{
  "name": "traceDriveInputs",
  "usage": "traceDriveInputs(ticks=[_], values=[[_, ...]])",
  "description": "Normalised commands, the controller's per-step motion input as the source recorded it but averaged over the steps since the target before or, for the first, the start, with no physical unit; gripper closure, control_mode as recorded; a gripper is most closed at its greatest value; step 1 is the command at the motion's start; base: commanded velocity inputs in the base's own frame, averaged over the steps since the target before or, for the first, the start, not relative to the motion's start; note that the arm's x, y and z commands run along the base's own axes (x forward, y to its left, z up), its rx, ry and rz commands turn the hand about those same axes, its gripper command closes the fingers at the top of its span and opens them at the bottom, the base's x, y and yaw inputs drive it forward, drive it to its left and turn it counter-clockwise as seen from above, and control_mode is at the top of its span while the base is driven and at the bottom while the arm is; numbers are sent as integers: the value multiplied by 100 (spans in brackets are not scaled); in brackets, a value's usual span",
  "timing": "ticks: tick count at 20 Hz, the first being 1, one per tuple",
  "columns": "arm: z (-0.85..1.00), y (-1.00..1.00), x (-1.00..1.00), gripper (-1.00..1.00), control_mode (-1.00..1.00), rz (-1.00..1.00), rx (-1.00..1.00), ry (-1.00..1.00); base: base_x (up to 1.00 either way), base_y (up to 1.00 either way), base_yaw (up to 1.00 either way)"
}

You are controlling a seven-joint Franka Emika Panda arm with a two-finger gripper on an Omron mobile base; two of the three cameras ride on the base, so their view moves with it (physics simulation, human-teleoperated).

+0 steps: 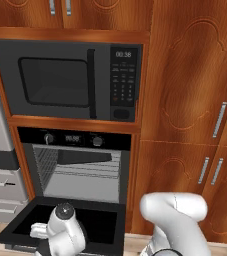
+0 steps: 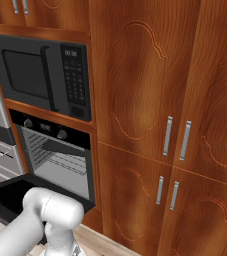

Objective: Take the baked cake out of the oven and place it on the plate for cooling. Then close the oven door.

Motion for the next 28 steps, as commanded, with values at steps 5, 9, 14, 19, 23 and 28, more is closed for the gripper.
traceDriveInputs(ticks=[5,9,14,19,23,28], values=[[0,5,-36,-100,-100,0,0,0,0,0,0],[-11,7,-22,-100,-100,0,0,3,0,0,0],[-37,14,1,-100,-100,-5,0,0,0,0,0],[-59,21,4,-100,-100,-7,-1,-1,0,0,0],[-58,17,11,-100,-100,-8,0,-6,0,0,0],[-62,6,12,-100,-100,-4,-1,-12,0,0,0]])
